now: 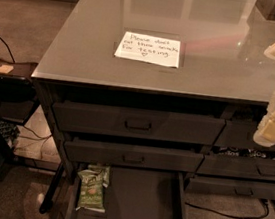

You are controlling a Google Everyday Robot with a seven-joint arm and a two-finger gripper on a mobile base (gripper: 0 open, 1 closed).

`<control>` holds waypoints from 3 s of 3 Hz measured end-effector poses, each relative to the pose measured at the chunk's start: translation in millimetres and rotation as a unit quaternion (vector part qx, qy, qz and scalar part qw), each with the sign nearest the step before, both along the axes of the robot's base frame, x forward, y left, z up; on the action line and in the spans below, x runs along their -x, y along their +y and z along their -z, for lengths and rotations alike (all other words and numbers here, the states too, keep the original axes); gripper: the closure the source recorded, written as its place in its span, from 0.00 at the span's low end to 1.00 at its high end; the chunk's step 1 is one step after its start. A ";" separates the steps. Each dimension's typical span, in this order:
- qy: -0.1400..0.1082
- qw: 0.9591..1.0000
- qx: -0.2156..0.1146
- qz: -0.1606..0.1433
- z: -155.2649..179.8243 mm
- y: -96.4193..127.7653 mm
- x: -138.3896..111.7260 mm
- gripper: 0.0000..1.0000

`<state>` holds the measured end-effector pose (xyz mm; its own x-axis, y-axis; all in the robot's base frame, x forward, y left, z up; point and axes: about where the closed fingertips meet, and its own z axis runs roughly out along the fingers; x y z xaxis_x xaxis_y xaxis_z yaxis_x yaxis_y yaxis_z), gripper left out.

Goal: Pick green jalapeno chip bag from bottom drawer and place on counter

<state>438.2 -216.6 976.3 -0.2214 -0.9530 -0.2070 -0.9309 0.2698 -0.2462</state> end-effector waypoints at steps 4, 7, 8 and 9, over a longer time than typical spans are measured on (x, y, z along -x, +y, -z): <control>-0.003 0.996 -0.083 -0.022 121.4 61.1 32.4 0.00; 0.054 0.979 -0.184 -0.063 302.6 156.5 51.8 0.00; 0.064 0.978 -0.191 -0.060 312.6 157.3 52.1 0.00; 0.060 0.977 -0.191 -0.073 325.1 156.2 47.9 0.00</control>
Offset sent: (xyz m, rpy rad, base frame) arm -0.0155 0.0234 -0.0661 0.0905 0.0127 0.0225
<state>390.3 -60.4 651.2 -0.1341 -0.8343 -0.5348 -0.9822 0.1834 -0.0397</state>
